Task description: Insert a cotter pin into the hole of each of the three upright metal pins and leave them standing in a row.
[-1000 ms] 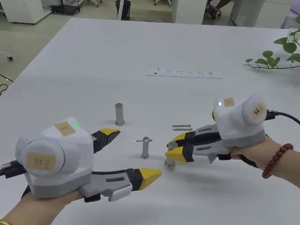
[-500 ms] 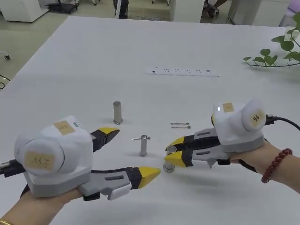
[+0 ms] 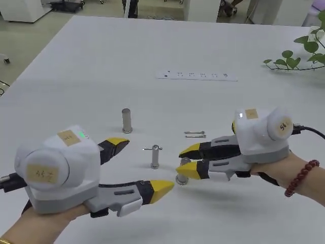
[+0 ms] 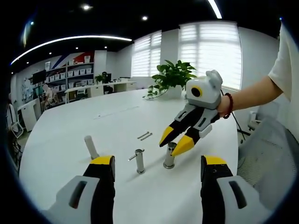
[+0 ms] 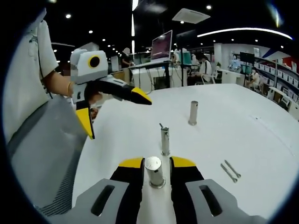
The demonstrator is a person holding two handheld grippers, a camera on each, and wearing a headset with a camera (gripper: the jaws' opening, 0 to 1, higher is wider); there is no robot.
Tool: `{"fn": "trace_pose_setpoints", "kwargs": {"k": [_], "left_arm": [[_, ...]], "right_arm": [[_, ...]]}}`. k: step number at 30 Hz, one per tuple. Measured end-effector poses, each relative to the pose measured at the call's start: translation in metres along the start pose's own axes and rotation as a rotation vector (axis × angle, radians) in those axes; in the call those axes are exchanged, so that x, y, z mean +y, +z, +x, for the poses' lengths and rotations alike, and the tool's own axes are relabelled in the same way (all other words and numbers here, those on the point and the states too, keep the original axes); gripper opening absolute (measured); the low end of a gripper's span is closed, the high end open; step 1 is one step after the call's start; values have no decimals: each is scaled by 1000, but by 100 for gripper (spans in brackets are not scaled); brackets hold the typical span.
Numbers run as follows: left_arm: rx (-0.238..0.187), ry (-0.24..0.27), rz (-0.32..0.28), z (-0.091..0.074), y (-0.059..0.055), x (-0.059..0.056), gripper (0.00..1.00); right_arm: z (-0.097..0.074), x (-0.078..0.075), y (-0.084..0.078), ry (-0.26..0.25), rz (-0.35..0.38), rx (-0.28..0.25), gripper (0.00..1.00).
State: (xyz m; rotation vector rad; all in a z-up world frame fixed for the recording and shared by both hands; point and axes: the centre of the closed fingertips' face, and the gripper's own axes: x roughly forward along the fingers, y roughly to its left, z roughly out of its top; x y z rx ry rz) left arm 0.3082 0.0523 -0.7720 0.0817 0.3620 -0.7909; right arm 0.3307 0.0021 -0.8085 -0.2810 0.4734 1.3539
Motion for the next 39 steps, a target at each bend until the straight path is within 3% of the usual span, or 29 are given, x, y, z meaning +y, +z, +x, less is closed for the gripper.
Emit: {"fn": "trace_pose_setpoints", "kwargs": {"k": [3,5,10,19,25,29,35,39], "left_arm": [[-1,1,-6,0,0,0,76],[0,1,-8,0,-1,0,76],[3,4,-20,-1,-2,2,78],[8,5,-31,-1,-4,3,78],[9,4,-31,-2,-5,3,78],[10,3,-32,-2,-5,3,77],[10,-1,-23,-4,-6,5,77],[12,1,-28,-4,-8,7,76]], "right_arm": [[-5,1,4,6,18,-15,25],[-8,6,11,19,73,-26,28],[-16,6,22,23,85,-24,29],[-26,-9,38,-6,158,-47,29],[-30,-32,30,-69,147,19,28],[-29,-44,24,-82,177,42,27],[-26,-63,9,-106,164,105,26],[-26,-78,-7,-143,138,188,26]]}}
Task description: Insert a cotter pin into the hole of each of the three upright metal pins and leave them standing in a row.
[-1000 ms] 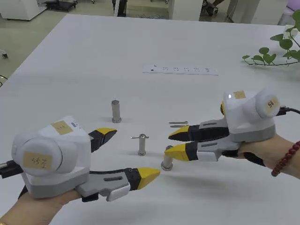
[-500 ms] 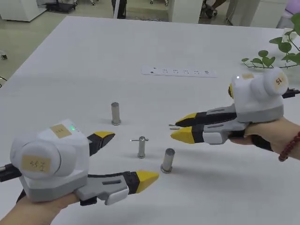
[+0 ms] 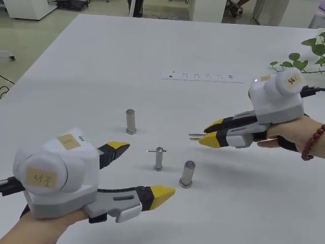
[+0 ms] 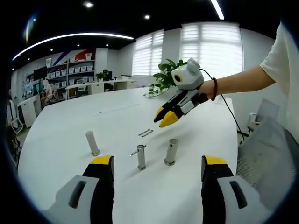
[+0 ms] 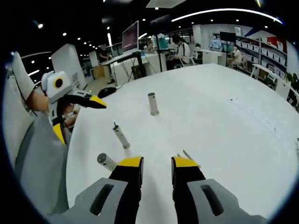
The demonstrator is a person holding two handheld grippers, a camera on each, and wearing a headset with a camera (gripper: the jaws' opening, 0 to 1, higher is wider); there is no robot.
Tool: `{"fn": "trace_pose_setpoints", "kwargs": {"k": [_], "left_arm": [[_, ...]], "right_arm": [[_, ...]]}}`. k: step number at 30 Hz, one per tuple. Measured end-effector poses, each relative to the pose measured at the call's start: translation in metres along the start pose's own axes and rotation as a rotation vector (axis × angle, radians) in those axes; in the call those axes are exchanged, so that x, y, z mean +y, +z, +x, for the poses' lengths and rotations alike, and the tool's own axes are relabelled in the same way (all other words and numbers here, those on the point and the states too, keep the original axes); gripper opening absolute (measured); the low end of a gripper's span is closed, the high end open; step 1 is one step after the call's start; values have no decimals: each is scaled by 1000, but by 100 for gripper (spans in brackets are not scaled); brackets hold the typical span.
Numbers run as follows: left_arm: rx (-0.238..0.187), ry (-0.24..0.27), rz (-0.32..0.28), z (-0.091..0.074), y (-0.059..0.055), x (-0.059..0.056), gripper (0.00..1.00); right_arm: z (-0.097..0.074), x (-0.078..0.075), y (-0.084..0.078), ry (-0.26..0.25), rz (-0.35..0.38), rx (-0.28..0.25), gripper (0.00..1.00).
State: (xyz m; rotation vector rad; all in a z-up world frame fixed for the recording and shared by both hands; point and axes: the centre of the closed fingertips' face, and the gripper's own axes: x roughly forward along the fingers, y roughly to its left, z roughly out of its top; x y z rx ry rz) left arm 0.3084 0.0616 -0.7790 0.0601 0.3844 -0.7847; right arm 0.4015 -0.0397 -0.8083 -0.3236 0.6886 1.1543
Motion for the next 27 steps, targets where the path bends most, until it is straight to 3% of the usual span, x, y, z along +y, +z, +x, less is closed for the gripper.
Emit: {"fn": "trace_pose_setpoints", "kwargs": {"k": [4,5,10,27], "left_arm": [[-1,6,-5,0,-1,1,75],[-2,6,-8,0,-1,2,75],[2,7,-13,1,-4,4,74],[8,7,-14,2,-8,8,70]], "right_arm": [[5,-10,-3,-15,31,18,25],[5,-15,-8,-32,10,51,25],[12,-28,-18,-57,2,113,20],[29,-48,-32,-50,-72,217,14]]}}
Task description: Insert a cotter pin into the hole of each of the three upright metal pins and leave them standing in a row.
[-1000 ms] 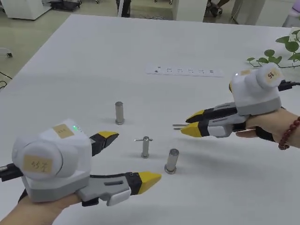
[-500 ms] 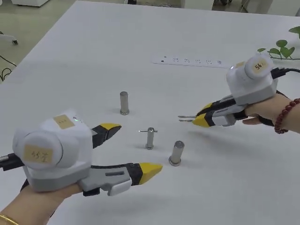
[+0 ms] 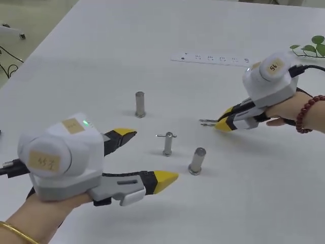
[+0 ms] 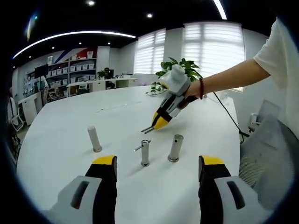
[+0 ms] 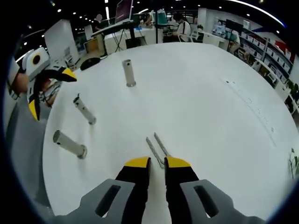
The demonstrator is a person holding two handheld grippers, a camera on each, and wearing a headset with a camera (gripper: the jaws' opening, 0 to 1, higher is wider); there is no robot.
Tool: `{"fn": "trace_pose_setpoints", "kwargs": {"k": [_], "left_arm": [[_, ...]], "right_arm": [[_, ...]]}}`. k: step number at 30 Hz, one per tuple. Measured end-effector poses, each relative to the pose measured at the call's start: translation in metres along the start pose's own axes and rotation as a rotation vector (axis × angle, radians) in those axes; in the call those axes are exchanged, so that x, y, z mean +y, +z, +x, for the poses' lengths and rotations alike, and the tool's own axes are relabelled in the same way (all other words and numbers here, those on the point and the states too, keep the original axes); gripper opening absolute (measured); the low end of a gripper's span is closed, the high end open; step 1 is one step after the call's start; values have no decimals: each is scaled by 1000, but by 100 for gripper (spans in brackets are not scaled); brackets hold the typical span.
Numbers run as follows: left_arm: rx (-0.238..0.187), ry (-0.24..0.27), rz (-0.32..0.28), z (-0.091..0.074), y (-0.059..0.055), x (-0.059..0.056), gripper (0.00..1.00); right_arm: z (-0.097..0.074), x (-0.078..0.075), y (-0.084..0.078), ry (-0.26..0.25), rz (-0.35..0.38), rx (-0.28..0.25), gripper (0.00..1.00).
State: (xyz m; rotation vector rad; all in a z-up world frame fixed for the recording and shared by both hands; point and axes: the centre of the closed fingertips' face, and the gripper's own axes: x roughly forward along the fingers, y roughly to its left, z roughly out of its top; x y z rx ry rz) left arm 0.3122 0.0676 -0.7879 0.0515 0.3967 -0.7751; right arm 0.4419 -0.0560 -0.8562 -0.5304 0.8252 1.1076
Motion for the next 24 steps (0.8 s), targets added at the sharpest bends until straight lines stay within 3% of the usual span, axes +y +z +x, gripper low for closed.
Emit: {"fn": "trace_pose_setpoints", "kwargs": {"k": [9,14,19,24], "left_arm": [[0,0,-2,0,0,1,70],[11,2,4,0,-2,1,70],[12,-1,7,-1,-1,1,69],[19,-9,11,-1,-2,0,69]], "right_arm": [[5,1,-2,7,-113,68,12],[5,2,-2,22,-143,119,10],[5,5,-3,32,-223,183,8],[7,6,-4,11,-259,224,5]]}}
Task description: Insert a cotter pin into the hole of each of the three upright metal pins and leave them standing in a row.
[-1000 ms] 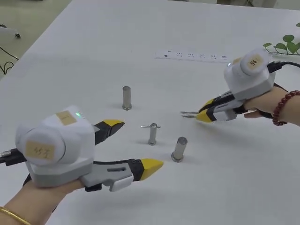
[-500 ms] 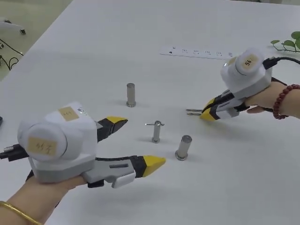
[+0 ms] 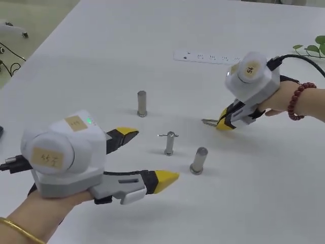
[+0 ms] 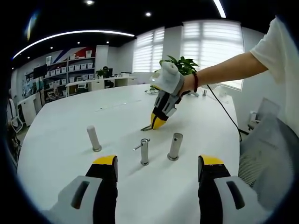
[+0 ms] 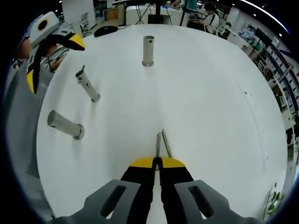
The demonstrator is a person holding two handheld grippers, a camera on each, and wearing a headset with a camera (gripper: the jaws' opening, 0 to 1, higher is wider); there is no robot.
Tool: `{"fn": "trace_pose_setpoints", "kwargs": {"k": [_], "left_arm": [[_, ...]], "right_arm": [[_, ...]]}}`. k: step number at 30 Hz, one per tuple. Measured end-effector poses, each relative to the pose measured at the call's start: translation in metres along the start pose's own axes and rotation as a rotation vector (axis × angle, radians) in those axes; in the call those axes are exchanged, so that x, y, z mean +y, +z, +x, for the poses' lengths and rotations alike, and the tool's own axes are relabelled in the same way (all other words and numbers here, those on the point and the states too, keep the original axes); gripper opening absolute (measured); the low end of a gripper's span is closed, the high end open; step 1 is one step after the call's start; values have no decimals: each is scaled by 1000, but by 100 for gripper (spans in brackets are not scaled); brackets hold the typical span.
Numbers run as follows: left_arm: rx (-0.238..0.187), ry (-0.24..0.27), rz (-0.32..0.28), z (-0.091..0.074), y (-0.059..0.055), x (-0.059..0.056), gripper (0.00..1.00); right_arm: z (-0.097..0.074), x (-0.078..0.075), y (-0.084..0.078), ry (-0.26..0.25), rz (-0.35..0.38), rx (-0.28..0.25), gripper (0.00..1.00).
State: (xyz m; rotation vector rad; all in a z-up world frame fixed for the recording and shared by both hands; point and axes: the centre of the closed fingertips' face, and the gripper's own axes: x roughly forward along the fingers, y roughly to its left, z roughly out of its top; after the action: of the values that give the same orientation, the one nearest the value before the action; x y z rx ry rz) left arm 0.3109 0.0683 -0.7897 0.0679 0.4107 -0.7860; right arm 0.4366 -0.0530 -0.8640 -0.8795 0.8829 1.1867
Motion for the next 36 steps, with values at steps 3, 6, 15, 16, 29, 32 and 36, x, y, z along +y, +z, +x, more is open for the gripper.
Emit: {"fn": "trace_pose_setpoints", "kwargs": {"k": [3,6,15,16,29,32,36], "left_arm": [[0,-2,5,0,0,-1,69],[-2,-6,9,0,1,-3,69],[12,-10,18,-1,0,-5,69],[11,-10,19,-1,1,-5,69],[3,-14,30,1,13,-4,65],[4,-17,37,3,17,-4,64],[3,-22,45,5,19,-5,61]], "right_arm": [[0,1,0,-7,-24,12,4],[0,0,-1,-10,-23,12,3],[-1,1,-2,-35,-39,1,2],[-1,1,-1,-41,-51,2,2],[-23,9,15,-109,-161,-56,2],[-31,14,21,-128,-189,-74,2],[-38,17,28,-150,-219,-107,2]]}}
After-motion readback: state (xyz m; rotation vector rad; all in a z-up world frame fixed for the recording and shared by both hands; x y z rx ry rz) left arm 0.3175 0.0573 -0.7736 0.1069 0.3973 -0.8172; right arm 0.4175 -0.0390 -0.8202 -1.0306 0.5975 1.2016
